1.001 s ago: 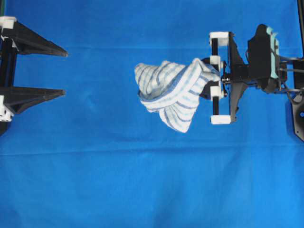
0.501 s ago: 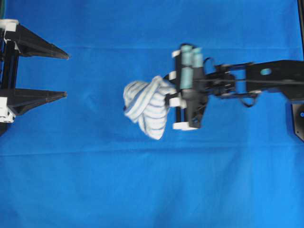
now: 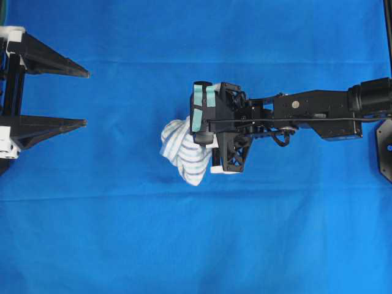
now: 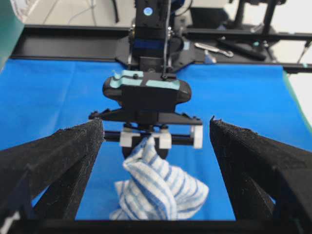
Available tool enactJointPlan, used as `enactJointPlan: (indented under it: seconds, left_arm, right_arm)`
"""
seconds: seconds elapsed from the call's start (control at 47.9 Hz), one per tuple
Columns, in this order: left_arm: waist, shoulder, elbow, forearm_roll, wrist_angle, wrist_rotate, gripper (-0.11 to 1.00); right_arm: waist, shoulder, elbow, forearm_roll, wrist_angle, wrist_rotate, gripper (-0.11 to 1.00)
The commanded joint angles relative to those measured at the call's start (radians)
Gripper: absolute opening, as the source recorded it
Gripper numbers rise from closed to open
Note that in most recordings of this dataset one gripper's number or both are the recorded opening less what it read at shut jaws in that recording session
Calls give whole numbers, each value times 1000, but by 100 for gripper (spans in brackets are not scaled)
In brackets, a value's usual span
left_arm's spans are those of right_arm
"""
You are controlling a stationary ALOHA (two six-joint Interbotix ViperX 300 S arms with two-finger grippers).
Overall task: Hand over the towel.
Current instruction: 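Lower the held towel with the right gripper and release it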
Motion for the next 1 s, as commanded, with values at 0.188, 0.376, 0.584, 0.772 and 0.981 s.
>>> enactJointPlan:
  seconds: [0.188,0.376,0.584,0.772,0.981]
  left_arm:
    - [-2,3,-11,2,-3,-3,90]
    - [-2,3,-12,2,-3,-3,90]
    - [0,0,-12,2,-3,-3,90]
    - [0,-5,-12,2,-3,-3,90]
    - [-2,-6,-12,2,-3,-2,90]
  right_arm:
    - [2,-17,-17,11,5,5,4]
    - [2,-17,-23,14,5,23,5]
    - [2,-72,-21,8,6,25,62]
    - [2,-198,-6,-3,15,21,71]
    - [2,-344,41,-21,11,21,71]
